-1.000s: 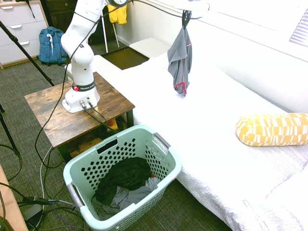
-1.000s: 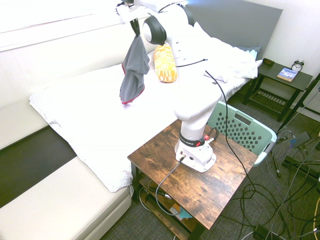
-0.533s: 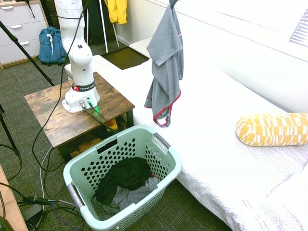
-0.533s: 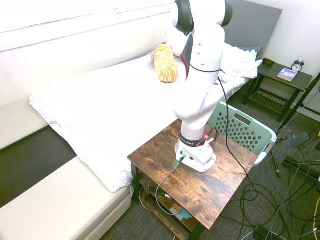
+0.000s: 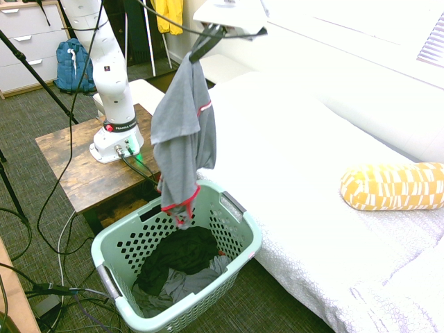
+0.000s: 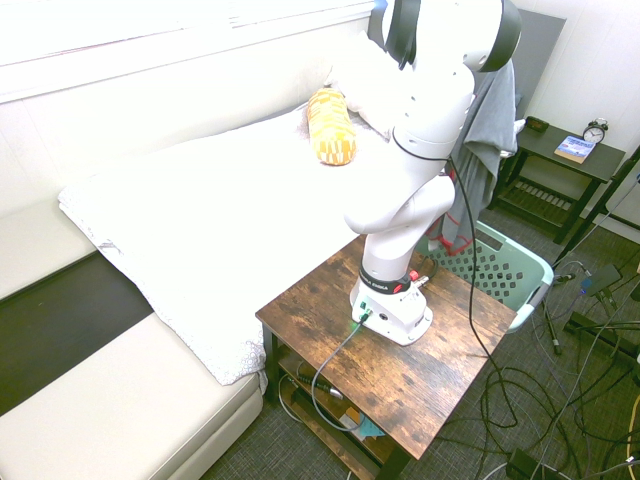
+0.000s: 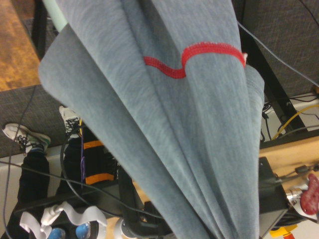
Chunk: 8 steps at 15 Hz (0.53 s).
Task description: Put my clothes in the laundry bag
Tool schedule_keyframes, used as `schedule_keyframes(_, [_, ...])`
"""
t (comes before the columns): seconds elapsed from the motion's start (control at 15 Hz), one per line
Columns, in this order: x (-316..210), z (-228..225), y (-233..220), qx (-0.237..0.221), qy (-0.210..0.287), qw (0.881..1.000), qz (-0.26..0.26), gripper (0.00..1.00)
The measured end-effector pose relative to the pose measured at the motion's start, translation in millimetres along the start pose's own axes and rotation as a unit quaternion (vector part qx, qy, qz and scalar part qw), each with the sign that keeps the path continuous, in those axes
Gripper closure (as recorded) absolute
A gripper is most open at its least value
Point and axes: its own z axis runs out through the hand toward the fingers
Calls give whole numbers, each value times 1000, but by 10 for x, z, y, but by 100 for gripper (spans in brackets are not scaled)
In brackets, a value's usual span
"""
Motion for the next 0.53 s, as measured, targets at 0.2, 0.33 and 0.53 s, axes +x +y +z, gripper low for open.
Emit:
schedule_keyframes(0.2, [251,696,-725,-14,-30,999,-18,0])
schedule_keyframes(0.33, [275,1177,-1171,-32,-48,998,-21,0])
schedule_keyframes(0.53, [282,1699,-1636,-38,-35,999,-16,0])
